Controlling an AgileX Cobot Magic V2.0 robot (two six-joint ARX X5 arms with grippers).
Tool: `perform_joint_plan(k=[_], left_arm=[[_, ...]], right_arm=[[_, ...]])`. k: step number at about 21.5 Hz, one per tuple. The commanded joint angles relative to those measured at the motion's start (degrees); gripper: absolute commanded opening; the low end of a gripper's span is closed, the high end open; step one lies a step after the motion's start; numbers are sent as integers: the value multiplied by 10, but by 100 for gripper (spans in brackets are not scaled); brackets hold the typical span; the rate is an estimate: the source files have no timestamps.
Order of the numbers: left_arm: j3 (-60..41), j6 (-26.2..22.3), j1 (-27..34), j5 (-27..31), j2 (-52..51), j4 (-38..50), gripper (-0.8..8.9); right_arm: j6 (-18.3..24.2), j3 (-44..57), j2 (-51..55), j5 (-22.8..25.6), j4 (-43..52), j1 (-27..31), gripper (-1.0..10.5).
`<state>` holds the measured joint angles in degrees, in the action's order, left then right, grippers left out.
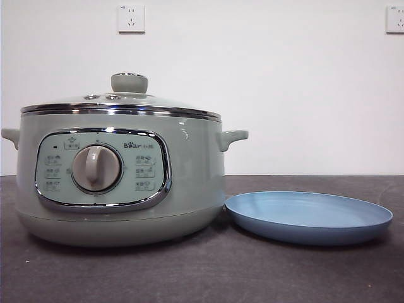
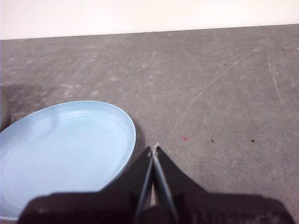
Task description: Take the pumpkin out from the steamer,put the pumpkin in the blue plate,close the lid
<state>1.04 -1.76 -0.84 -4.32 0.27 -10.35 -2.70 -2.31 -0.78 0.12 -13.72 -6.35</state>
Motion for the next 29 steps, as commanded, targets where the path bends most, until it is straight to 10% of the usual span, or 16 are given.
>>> perform_joint_plan(k=[1, 8, 29], left_arm=[[-9, 35, 2, -12, -2, 1, -3], [-9, 264, 2, -117, -2, 9, -3], [55, 318, 2, -114, -1, -27, -7]], right_arm=[[-60, 7, 0, -3, 4, 0, -17], [-256, 7, 0, -2, 4, 0, -17], [-304, -72, -11, -47, -51, 0, -17]])
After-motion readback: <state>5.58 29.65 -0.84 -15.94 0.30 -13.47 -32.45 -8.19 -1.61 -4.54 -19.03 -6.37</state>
